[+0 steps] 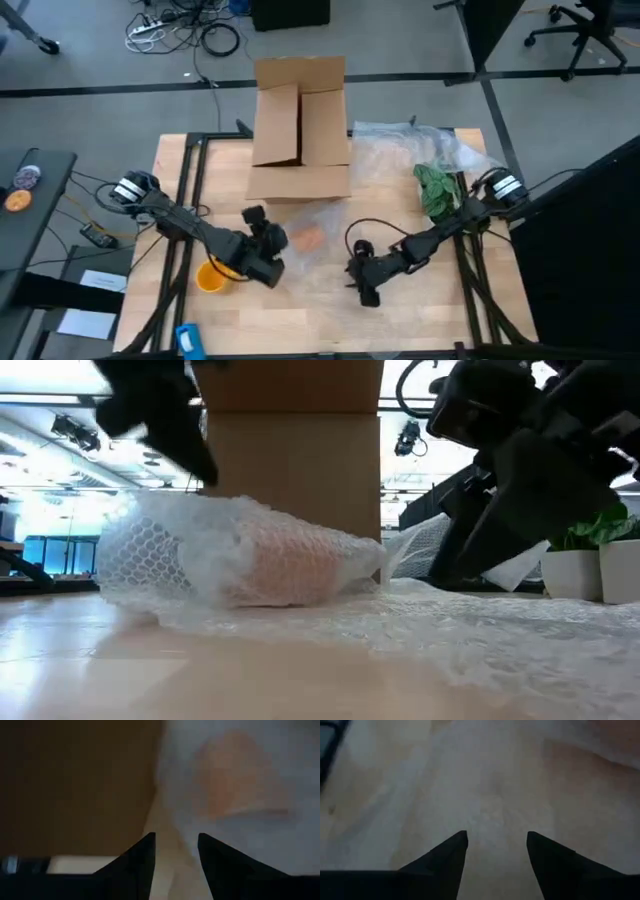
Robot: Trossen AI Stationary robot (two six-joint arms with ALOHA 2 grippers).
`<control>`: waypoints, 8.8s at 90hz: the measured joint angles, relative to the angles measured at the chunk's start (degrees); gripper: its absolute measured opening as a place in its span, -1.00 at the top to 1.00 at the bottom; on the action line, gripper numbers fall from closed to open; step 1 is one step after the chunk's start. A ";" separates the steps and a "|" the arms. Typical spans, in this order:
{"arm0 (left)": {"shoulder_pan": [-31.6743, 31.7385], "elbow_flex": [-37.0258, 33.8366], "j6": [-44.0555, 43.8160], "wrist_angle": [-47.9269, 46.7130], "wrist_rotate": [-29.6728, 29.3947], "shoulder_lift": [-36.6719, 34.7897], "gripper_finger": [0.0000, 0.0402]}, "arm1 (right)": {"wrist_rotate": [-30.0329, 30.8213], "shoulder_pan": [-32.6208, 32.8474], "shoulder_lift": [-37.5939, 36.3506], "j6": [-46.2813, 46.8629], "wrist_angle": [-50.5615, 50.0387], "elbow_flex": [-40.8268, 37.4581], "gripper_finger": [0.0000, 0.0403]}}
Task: Wrap mug
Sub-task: Wrap the orange cup with the bubble wrap
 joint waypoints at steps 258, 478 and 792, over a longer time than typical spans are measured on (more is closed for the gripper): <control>7.56 -10.85 28.40 67.76 26.63 11.76 0.34 | 21.38 -3.13 7.30 -2.73 11.48 -0.01 0.90; 13.94 0.21 38.47 28.04 22.72 6.26 0.34 | -23.06 -15.03 9.70 -3.38 -54.08 28.92 1.00; -1.16 -6.37 34.62 68.00 12.36 12.42 0.34 | -14.60 -8.33 10.16 -1.61 -59.09 40.80 1.00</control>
